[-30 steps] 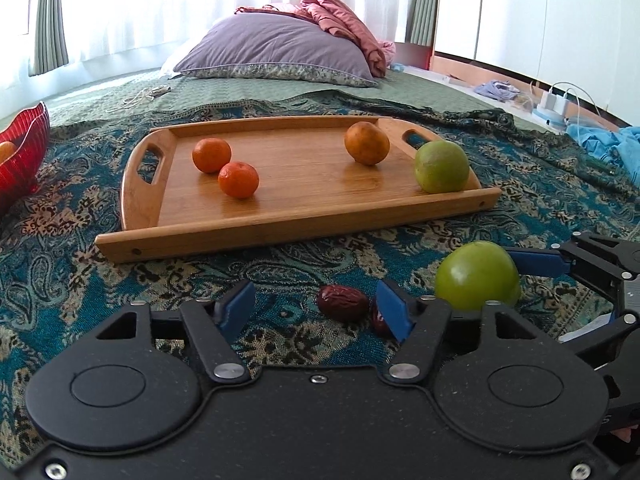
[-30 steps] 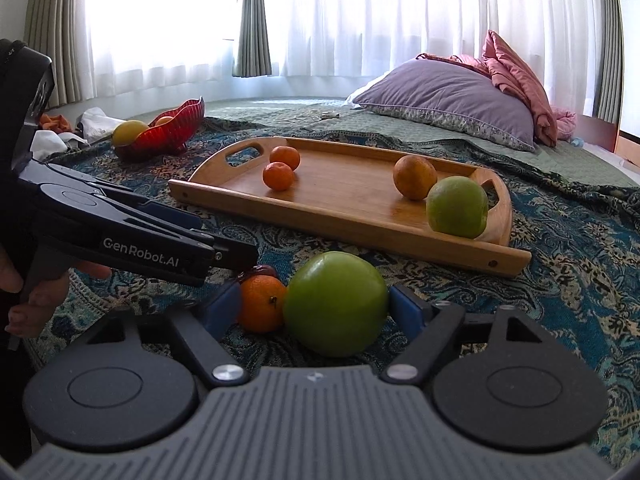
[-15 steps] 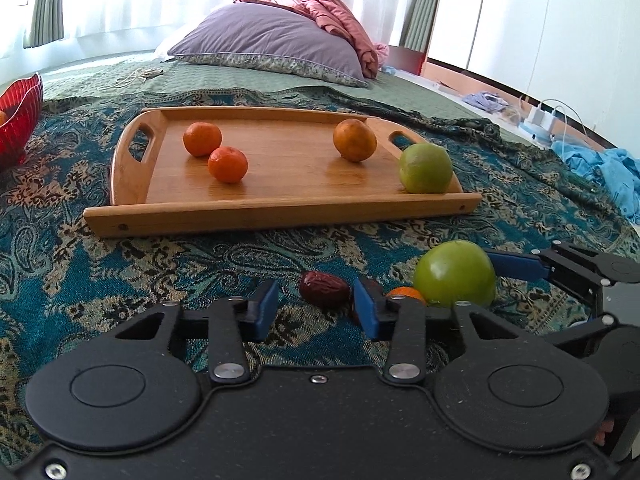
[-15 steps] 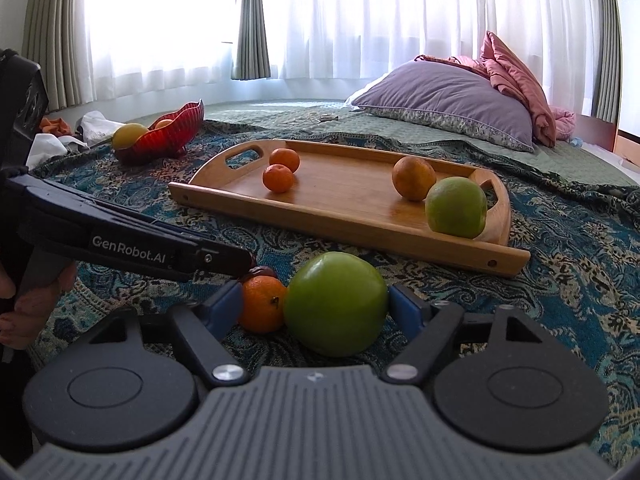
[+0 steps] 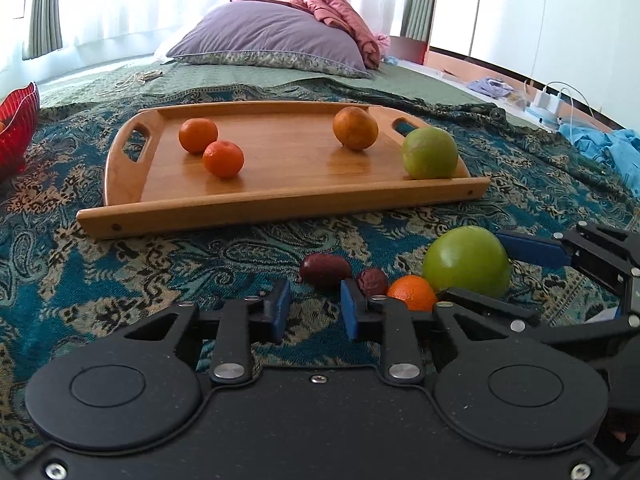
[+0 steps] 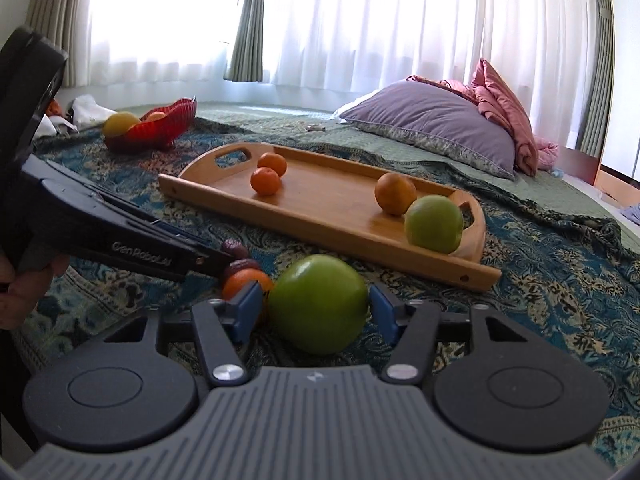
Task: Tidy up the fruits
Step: 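Grasp the large green apple with the right tool while the left tool grasps a red date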
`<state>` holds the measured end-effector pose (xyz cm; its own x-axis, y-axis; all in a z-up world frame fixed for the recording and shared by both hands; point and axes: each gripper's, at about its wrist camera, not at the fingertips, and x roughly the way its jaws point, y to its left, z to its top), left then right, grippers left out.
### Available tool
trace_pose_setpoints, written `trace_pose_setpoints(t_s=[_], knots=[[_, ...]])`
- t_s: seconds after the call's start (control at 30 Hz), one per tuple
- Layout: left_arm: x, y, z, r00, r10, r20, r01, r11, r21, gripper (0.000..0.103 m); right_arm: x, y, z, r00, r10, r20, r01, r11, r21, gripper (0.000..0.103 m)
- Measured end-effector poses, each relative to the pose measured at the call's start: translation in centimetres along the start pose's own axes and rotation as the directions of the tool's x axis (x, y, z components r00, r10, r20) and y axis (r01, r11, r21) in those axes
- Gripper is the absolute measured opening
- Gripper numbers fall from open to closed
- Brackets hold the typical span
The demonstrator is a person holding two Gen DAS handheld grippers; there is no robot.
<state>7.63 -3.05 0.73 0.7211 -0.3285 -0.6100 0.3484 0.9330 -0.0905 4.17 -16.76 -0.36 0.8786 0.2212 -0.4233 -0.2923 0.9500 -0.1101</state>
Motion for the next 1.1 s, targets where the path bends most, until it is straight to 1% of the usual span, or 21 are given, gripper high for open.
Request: trace_pose_setpoints(t_s=[0.07,0.2,0.37,0.53,0.67,0.8,0.93,0.97,1.0,1.1], knots=[[0.4,-0.1,0.2,1.0,0.002,0.003,-0.002,1.0,-0.002,0.025,0.2,0.0,-0.1,1.0,-0.006,0.0,0.006,1.0,0.002,0.062],[1.2,0.1,0.6,1.0,0.0,0.002,0.0,1.0,-0.015,0.025,0.6,-0.7,-0.1,1.0,0.011,-0.012,-0.01,0.999,0.054,0.066],[2.1,0.1,1.2,1.0,-0.004,0.004,0.004,1.0,-0.011,0.025,1.0,-1.4,-0.1,0.999,0.039,-0.02,-0.037,0.994,0.108,0.066],[3.3,0.7,2.3,0.999,-0.041,-0.008,0.04,0.997,-0.064,0.026,1.4,-2.3,-0.3,0.997,0.075,-0.027,-0.07,0.984,0.165,0.066],[4.3,0.8,3.1,0.998,-0.063,-0.017,0.062,0.994,-0.089,0.028,1.5,-2.5,-0.3,0.996,0.083,-0.027,-0.077,0.982,0.172,0.066],[4.9,0.2,3.3,0.998,-0.058,-0.018,0.056,0.996,-0.069,0.028,1.7,-2.5,-0.3,0.996,0.09,-0.026,-0.083,0.98,0.18,0.066],[4.8,-0.5,3.1,0.999,-0.036,-0.007,0.036,0.999,-0.034,0.028,1.9,-2.6,-0.2,0.995,0.099,-0.025,-0.092,0.976,0.2,0.067],[4.7,-0.6,3.0,0.999,-0.034,-0.005,0.034,0.999,-0.027,0.028,2.0,-2.6,-0.2,0.995,0.101,-0.024,-0.094,0.974,0.204,0.066],[4.6,-0.7,3.0,1.0,-0.031,-0.002,0.031,0.999,-0.021,0.028,2.0,-2.7,-0.2,0.994,0.104,-0.023,-0.096,0.973,0.209,0.063],[4.4,-0.9,3.0,1.0,-0.024,0.0,0.024,1.0,-0.016,0.028,2.0,-2.7,-0.2,0.995,0.102,-0.019,-0.096,0.971,0.217,0.061]])
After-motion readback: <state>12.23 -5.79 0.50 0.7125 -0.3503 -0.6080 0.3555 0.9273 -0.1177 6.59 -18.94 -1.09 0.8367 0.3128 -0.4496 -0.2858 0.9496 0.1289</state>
